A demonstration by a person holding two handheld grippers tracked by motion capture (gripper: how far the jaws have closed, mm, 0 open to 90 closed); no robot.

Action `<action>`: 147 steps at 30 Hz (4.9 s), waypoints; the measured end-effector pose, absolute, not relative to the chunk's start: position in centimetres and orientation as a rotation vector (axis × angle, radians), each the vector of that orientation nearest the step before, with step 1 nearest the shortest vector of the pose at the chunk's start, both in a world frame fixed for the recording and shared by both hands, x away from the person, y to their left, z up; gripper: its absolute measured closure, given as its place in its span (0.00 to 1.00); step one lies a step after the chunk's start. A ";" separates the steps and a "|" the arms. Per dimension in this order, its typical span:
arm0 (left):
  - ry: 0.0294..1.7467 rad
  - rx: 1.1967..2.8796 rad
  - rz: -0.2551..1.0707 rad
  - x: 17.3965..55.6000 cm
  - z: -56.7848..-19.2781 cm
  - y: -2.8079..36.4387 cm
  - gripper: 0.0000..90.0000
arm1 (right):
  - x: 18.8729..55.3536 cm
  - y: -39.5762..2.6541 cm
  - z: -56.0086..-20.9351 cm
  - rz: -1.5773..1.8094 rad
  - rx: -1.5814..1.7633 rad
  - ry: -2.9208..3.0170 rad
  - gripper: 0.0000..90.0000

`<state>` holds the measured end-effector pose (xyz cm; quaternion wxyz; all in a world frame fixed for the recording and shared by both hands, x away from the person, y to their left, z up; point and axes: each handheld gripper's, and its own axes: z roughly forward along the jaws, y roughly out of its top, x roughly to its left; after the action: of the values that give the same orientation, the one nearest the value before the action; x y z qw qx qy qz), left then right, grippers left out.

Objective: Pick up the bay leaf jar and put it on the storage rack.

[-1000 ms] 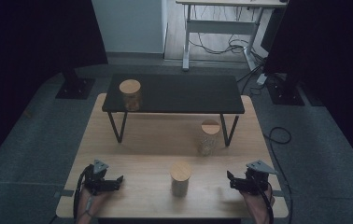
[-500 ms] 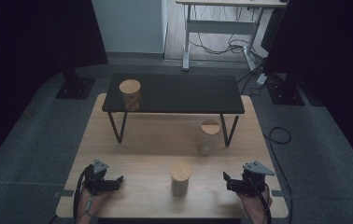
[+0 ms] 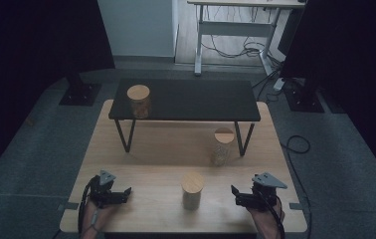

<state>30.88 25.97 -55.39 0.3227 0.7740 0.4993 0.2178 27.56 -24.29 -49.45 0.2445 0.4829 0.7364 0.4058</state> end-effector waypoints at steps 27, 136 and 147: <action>1.311 2.031 0.572 30.9 -55.4 26.0 0.04 | 26.5 -22.0 -48.3 1.190 1.264 2.052 0.02; 1.314 2.031 0.572 30.9 -55.4 26.0 0.04 | 25.8 -13.0 -48.6 1.351 1.025 2.226 0.03; 1.314 2.031 0.572 30.9 -55.4 26.0 0.04 | 26.1 -12.5 -49.2 1.359 1.015 2.247 0.05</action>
<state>30.92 25.97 -55.39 0.3222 0.7734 0.5005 0.2179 26.15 -12.48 -49.17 0.1625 0.3558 0.7875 0.4764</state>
